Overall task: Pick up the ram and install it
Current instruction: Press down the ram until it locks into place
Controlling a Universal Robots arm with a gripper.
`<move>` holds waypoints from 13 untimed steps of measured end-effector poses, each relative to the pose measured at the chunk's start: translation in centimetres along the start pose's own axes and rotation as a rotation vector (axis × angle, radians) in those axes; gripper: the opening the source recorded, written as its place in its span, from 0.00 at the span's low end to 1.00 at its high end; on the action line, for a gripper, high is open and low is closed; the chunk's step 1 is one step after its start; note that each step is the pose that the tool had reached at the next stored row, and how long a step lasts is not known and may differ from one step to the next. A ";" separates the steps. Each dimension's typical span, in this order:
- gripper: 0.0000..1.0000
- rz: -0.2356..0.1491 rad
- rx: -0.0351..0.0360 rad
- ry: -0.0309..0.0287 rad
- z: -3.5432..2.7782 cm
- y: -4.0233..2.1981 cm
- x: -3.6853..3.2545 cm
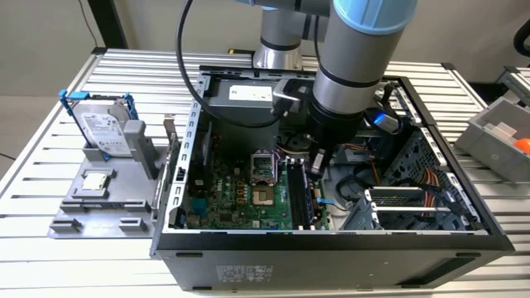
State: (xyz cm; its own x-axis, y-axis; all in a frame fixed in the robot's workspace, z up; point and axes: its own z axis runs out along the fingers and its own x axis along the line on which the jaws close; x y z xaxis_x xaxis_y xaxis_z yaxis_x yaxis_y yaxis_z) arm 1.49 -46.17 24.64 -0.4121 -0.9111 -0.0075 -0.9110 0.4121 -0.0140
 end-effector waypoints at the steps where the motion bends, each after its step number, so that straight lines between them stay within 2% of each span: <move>1: 0.00 -0.011 -0.0010 -0.0022 0.00 0.00 0.00; 4: 0.00 -0.043 -0.0072 -0.0162 0.01 0.00 0.00; 5: 0.00 -0.048 -0.0083 -0.0184 0.00 0.01 0.00; 8: 0.00 -0.075 -0.0088 -0.0191 0.01 0.01 -0.01; 13: 0.00 -0.144 -0.0099 -0.0197 0.01 0.01 0.00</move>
State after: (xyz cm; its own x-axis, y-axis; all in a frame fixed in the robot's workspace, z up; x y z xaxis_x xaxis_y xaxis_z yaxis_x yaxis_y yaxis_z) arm 1.48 -46.17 24.63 -0.2772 -0.9605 -0.0257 -0.9607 0.2775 -0.0064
